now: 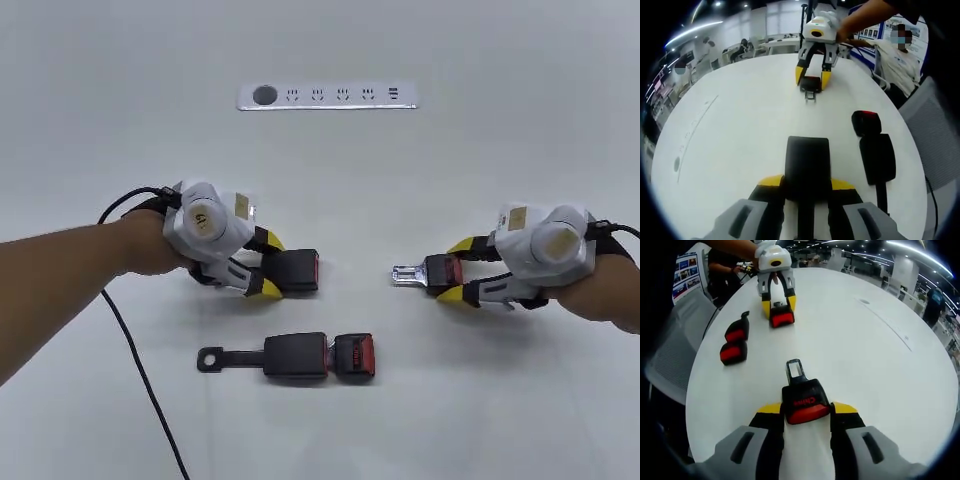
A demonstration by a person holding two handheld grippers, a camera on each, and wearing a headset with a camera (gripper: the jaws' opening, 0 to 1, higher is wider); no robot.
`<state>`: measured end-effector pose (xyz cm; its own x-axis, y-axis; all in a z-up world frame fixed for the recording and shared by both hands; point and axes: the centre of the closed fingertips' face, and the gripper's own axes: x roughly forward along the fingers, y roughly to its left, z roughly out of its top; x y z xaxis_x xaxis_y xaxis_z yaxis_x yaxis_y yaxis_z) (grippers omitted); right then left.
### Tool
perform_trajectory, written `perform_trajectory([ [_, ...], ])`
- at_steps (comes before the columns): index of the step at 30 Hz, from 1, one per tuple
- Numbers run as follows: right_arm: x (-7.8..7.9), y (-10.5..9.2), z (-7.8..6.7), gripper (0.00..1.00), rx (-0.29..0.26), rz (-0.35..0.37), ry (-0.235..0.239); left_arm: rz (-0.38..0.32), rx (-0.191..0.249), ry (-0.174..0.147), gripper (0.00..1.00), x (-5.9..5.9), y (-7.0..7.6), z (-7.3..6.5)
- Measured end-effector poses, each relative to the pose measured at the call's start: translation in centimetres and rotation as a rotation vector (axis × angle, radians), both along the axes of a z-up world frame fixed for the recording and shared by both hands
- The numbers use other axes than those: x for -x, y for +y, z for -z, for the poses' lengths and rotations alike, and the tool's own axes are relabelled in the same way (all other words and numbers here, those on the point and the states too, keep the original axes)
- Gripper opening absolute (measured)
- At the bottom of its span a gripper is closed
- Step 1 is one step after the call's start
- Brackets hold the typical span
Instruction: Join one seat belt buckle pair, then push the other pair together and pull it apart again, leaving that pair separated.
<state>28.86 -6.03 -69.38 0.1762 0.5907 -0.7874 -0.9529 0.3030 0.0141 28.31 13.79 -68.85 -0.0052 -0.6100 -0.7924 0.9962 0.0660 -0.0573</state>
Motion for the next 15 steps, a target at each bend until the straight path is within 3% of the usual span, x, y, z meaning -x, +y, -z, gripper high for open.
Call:
perform_trajectory([
  [15,0.31,-0.74,0.13,0.35,0.008,-0.002,-0.001,0.008,-0.038,-0.002,0.34,-0.25,0.03,0.27],
])
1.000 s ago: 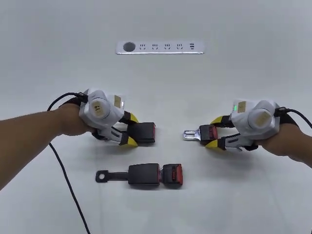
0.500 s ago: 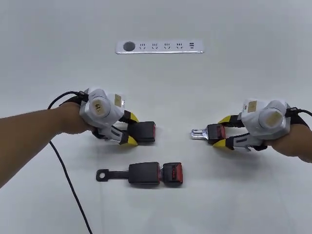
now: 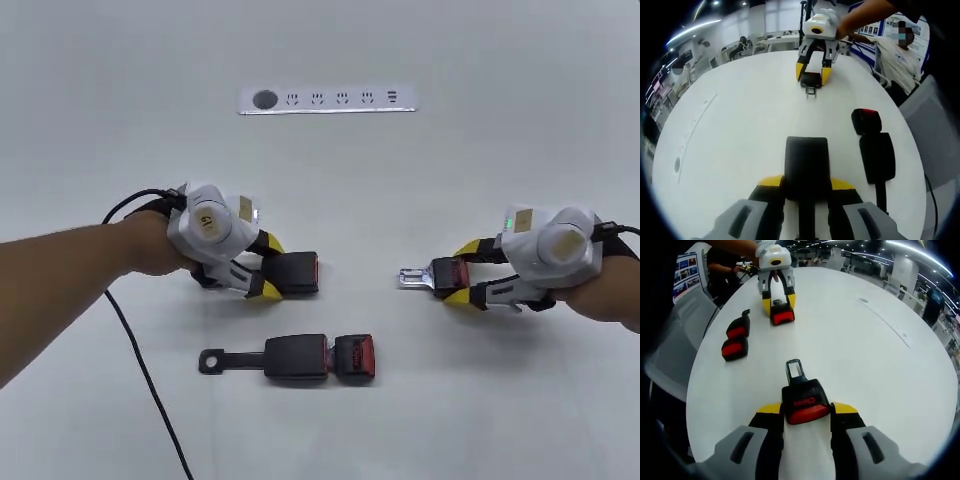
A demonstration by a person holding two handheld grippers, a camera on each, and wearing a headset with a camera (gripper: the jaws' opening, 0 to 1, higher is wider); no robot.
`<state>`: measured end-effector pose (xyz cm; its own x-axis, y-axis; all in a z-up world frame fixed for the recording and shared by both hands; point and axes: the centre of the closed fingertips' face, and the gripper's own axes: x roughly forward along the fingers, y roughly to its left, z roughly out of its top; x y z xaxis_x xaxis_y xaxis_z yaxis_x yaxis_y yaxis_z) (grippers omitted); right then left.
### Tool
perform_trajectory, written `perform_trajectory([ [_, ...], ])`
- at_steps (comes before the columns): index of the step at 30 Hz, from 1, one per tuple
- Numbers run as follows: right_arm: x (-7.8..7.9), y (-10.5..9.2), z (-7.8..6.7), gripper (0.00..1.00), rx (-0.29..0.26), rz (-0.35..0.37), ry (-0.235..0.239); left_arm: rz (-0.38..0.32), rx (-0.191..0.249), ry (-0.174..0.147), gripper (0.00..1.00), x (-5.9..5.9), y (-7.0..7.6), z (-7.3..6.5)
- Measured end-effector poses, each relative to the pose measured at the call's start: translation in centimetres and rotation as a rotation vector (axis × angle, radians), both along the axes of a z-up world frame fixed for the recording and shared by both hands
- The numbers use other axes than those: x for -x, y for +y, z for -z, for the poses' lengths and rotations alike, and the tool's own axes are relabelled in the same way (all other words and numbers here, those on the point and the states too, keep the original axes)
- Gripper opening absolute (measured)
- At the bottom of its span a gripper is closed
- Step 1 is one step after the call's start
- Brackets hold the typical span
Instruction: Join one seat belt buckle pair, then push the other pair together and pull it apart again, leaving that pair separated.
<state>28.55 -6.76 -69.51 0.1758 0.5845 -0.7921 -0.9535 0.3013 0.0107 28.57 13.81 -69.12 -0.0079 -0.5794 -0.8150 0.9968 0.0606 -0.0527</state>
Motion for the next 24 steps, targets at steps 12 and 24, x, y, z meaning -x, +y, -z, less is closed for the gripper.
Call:
perform_trajectory([
  [12,-0.5,-0.5,-0.6,0.40,0.004,0.047,-0.055,-0.026,-0.019,0.040,0.43,0.9,-0.2,-0.1],
  [24,-1.7,-0.8,-3.7,0.72,-0.166,0.357,-0.172,-0.424,0.175,0.013,0.83,-1.2,0.1,-3.7],
])
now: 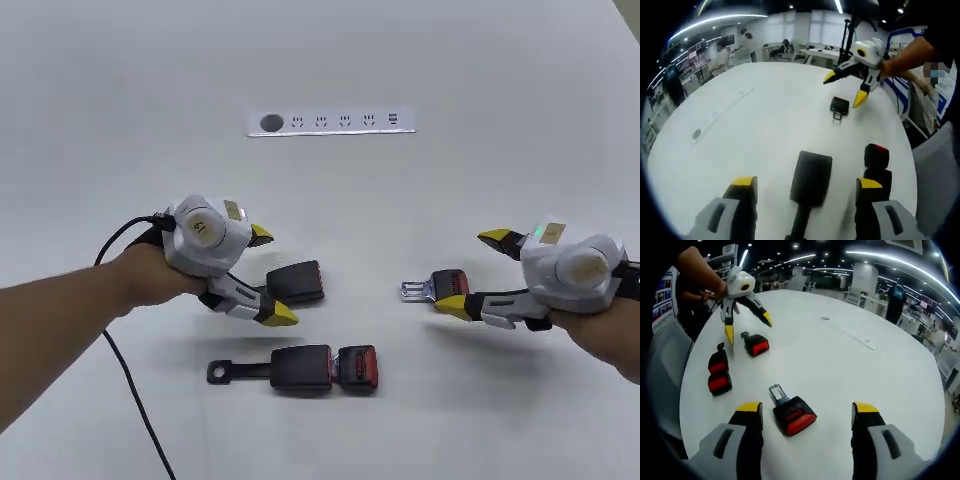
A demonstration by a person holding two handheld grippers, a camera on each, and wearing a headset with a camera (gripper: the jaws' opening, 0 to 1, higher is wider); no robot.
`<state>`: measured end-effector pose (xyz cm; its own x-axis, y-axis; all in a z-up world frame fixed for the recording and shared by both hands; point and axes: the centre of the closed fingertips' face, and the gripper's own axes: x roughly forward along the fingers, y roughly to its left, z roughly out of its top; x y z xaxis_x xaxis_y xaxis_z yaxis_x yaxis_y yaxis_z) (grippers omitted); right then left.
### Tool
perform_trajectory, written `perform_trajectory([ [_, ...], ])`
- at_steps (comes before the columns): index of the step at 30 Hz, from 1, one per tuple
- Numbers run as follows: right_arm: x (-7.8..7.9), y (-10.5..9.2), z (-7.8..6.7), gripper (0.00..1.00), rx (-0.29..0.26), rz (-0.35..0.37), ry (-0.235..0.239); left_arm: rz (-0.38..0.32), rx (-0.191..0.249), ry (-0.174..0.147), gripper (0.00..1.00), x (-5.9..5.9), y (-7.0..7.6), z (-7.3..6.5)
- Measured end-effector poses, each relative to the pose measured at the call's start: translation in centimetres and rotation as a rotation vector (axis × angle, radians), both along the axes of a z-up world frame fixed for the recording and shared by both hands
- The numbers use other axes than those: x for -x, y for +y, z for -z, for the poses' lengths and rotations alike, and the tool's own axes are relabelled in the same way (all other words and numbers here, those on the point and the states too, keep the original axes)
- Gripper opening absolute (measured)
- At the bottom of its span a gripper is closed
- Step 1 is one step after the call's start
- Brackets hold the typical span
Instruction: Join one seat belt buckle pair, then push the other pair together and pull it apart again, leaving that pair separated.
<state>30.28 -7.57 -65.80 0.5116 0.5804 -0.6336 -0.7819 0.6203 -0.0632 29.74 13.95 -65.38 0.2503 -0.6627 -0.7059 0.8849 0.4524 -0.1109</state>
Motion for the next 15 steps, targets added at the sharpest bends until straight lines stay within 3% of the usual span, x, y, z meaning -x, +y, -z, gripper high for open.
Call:
perform_trajectory([
  [2,0.6,0.5,-0.6,0.75,-0.047,0.059,-0.008,-0.078,0.000,-0.017,0.88,-0.6,1.0,0.1],
  [3,0.8,0.6,-0.7,0.78,-0.054,0.076,-0.002,-0.111,-0.003,-0.001,0.94,-0.6,1.4,0.3],
  [4,0.7,0.4,-0.9,0.80,-0.070,0.104,-0.002,-0.140,0.021,0.008,0.99,-0.4,1.5,0.1],
  [6,1.1,0.8,-1.4,0.84,-0.086,0.119,-0.022,-0.158,0.039,-0.037,1.00,-0.6,1.8,-0.5],
  [9,1.6,1.0,-1.9,0.87,-0.101,0.165,-0.037,-0.222,0.052,-0.030,1.00,0.1,2.3,-1.3],
  [11,1.8,1.3,-2.6,0.90,-0.129,0.201,-0.048,-0.272,0.068,-0.044,1.00,0.2,3.1,-1.4],
  [15,2.4,1.5,-3.5,0.94,-0.146,0.249,-0.061,-0.317,0.089,-0.053,1.00,1.0,3.8,-2.4],
])
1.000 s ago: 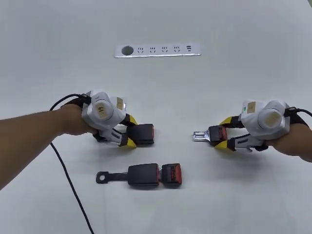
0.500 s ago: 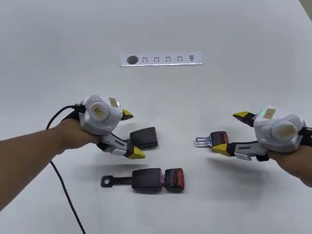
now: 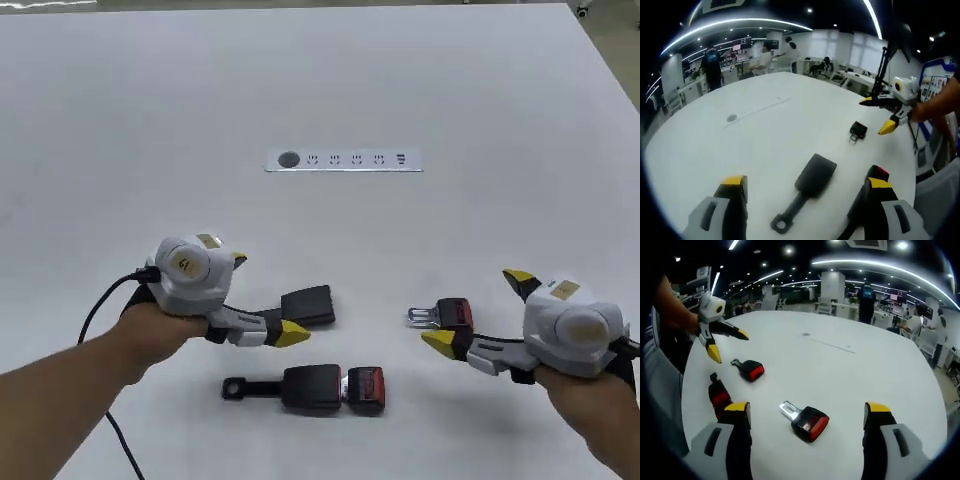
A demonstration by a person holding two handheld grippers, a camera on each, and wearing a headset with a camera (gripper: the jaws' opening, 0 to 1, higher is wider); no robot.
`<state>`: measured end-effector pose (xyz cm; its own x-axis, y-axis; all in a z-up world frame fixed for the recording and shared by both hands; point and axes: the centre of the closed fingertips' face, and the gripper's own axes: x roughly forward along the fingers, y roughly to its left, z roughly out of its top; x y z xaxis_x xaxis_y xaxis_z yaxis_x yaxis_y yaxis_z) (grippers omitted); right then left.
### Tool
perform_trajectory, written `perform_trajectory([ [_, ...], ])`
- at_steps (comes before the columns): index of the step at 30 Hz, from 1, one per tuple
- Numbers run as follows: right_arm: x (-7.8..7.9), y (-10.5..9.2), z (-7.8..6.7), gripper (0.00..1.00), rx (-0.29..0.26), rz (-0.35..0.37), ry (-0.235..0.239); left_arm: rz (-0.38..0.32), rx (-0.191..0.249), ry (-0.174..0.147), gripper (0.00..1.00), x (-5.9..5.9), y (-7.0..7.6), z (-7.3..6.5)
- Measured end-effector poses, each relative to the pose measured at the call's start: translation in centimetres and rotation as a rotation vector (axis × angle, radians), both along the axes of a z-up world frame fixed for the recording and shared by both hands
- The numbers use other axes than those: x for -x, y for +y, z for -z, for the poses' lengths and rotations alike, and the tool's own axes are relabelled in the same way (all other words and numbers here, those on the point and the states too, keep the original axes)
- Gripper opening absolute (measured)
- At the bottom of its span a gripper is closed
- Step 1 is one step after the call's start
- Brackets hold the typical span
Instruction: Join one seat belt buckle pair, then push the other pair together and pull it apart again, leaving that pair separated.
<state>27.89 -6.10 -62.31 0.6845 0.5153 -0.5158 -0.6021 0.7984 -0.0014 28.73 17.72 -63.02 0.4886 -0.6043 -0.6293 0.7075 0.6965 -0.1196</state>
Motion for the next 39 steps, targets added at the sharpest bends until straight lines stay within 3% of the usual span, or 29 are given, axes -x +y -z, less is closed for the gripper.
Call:
perform_trajectory([
  [2,1.0,0.5,-0.8,0.95,-0.016,0.016,-0.008,-0.016,0.003,0.000,1.00,1.1,-0.2,-0.6],
  [10,2.2,0.0,-1.8,1.00,-0.038,0.079,-0.053,-0.126,0.062,-0.013,1.00,3.3,1.6,-1.9],
  [15,4.2,0.7,-3.1,1.00,-0.041,0.082,-0.067,-0.145,0.074,-0.028,1.00,5.3,2.6,-2.8],
  [18,5.4,1.0,-3.8,1.00,-0.054,0.093,-0.078,-0.162,0.086,-0.052,1.00,6.8,3.1,-3.8],
  [21,6.4,1.4,-4.3,1.00,-0.057,0.092,-0.081,-0.185,0.113,-0.057,1.00,7.5,4.3,-4.3],
  [24,8.2,2.1,-4.5,1.00,-0.066,0.078,-0.085,-0.213,0.142,-0.069,1.00,9.3,5.3,-4.9],
  [28,9.8,2.4,-4.7,1.00,-0.079,0.087,-0.082,-0.218,0.142,-0.075,1.00,11.4,6.4,-5.1],
  [33,11.1,2.8,-5.1,1.00,-0.087,0.095,-0.089,-0.248,0.168,-0.091,1.00,12.6,7.7,-6.0],
  [39,12.3,2.9,-5.2,1.00,-0.054,0.090,-0.109,-0.238,0.186,-0.104,1.00,13.8,8.7,-6.1],
])
